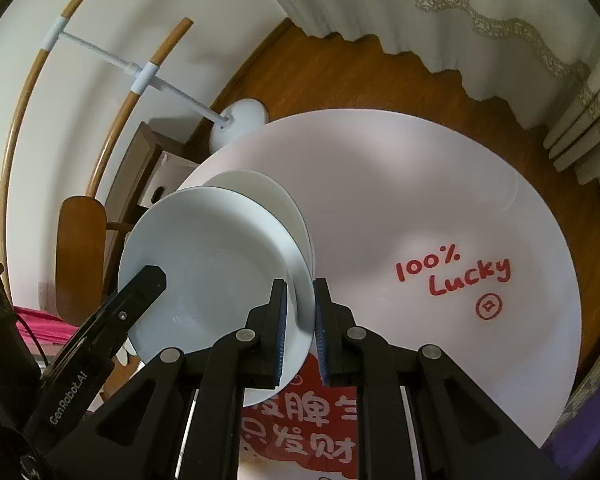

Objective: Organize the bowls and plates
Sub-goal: 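Open the left tool releasing its bowl while the right tool releases its bowl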

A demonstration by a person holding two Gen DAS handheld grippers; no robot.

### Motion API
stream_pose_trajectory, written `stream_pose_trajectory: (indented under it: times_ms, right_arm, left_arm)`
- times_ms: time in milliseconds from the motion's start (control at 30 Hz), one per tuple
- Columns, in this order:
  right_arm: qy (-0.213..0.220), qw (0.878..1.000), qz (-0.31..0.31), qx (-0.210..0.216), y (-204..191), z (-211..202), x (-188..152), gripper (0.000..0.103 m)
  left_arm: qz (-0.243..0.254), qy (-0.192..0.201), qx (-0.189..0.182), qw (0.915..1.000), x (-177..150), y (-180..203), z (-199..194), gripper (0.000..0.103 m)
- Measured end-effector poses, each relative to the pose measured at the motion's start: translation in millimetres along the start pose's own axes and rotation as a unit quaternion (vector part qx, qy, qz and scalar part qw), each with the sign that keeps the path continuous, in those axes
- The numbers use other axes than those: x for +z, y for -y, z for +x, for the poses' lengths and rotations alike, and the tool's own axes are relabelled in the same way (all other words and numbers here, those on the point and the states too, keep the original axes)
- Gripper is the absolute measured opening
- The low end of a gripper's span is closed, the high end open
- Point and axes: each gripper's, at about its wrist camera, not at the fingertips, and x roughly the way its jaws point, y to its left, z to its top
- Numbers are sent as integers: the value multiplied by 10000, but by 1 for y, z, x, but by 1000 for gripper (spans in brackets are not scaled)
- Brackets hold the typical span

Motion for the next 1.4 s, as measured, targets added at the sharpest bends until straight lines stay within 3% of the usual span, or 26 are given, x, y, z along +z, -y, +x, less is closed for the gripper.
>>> stream_pose_trajectory:
  times_ms: [400, 967, 1167, 1267, 1400]
  right_arm:
    - [-112, 9995, 285, 29, 9, 22, 2, 14]
    - [-92, 9999, 110, 58, 4, 33, 13, 10]
    - [-88, 9999, 78, 14, 2, 34, 13, 11]
    - [-98, 9999, 75, 41, 1, 34, 12, 15]
    - [-111, 9999, 3, 2, -3, 33, 10, 15]
  left_arm:
    - [27, -150, 173, 9997, 11, 14, 21, 5]
    - [-180, -499, 372, 9979, 30, 12, 45, 7]
    - [-321, -447, 403, 9977, 35, 10, 33, 14]
    - [-462, -357, 459, 9972, 28, 4, 20, 29]
    - [-593, -241, 549, 9964, 15, -2, 3, 30]
